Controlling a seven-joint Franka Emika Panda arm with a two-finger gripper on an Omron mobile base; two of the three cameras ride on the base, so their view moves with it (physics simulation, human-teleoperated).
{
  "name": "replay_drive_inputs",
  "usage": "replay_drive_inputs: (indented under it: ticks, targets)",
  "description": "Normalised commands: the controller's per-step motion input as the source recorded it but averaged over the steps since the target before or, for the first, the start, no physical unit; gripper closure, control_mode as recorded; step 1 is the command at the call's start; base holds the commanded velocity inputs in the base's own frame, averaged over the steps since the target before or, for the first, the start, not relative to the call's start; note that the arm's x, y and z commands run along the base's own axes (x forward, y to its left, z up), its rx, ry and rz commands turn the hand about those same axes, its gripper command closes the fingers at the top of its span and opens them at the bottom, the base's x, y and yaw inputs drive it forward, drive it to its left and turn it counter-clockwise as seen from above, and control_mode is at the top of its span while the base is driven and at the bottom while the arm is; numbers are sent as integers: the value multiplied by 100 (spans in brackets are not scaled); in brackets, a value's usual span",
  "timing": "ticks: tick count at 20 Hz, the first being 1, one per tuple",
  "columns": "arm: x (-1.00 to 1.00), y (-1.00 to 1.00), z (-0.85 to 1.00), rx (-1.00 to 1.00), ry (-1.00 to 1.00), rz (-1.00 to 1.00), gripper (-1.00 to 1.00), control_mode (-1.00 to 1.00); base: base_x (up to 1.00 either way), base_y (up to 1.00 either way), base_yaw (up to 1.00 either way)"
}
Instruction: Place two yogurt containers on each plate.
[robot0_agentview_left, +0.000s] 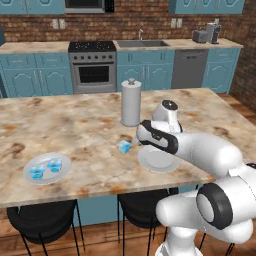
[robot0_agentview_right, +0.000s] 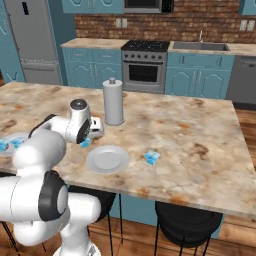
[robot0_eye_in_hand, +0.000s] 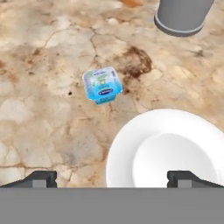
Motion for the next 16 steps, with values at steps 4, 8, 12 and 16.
replay_drive_inputs:
  ticks: [4,8,12,16]
  targets:
    - [0,43,-16,-9,1,4,-100,-100,0,0,0]
    - [0,42,-14,-11,0,3,-100,-100,0,0,0]
    - [11,19,-12,-7,3,1,-100,-100,0,0,0]
    - [17,0,-1,0,1,0,-100,-100,0,0,0]
